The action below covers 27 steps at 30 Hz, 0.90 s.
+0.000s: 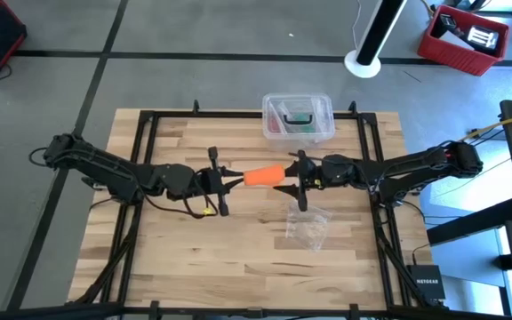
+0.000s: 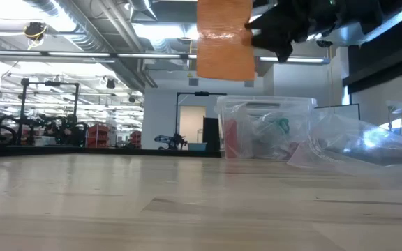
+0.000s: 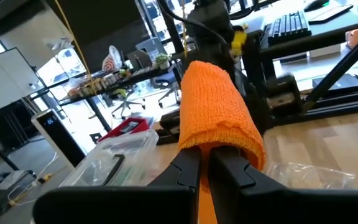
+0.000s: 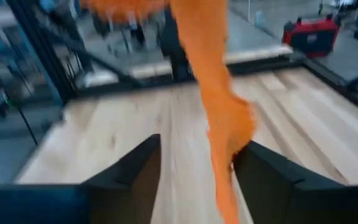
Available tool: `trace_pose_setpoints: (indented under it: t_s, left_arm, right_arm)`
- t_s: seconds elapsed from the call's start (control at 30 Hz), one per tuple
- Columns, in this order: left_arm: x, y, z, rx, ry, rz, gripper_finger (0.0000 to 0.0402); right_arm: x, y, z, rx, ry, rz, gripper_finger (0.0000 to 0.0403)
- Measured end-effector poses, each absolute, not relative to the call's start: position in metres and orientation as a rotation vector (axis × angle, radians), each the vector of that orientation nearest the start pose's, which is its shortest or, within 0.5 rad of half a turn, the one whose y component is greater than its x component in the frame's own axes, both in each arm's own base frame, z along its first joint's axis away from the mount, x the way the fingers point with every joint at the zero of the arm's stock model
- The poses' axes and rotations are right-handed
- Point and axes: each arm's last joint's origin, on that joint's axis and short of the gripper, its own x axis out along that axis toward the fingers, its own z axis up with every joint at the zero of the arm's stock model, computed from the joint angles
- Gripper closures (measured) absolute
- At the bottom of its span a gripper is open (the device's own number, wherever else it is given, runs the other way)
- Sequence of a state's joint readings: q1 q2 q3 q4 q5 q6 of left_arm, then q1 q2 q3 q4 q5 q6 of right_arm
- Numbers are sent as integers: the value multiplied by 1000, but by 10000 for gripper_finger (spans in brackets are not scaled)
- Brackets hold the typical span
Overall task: Roll bandage
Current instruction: Roll the orange bandage
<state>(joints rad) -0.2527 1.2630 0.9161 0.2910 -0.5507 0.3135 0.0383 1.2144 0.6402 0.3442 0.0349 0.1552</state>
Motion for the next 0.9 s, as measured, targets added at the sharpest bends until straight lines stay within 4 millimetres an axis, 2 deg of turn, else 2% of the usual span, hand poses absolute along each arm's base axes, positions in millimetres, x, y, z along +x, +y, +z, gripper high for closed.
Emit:
trace_pose_setpoints:
  t_s: [0.17, 0.3, 0.4, 0.5, 0.57, 0.63, 0.73, 0.77, 0.9]
  left_arm:
    - [278, -57, 324, 327, 90, 281, 392]
    - [280, -59, 322, 335, 87, 236, 392]
    - [281, -59, 321, 337, 91, 231, 392]
    - [280, -59, 323, 330, 74, 234, 392]
    - [280, -60, 325, 334, 51, 234, 392]
    - [280, -60, 326, 345, 43, 234, 392]
    - [280, -60, 326, 346, 46, 233, 392]
    - [280, -61, 326, 347, 47, 233, 392]
    - [279, -59, 326, 377, 60, 290, 392]
  right_arm:
    - [255, 7, 230, 55, 382, -88, 179]
    - [258, 6, 218, -40, 259, -98, 178]
    - [262, 7, 210, -46, 226, -48, 188]
    - [268, 8, 196, -24, 270, -27, 217]
    - [275, 9, 192, -22, 225, -18, 246]
    - [280, 10, 193, -35, 160, 14, 290]
    - [281, 11, 190, -40, 171, 35, 376]
    - [281, 11, 190, -43, 172, 36, 388]
    - [278, 24, 194, -36, 156, 79, 391]
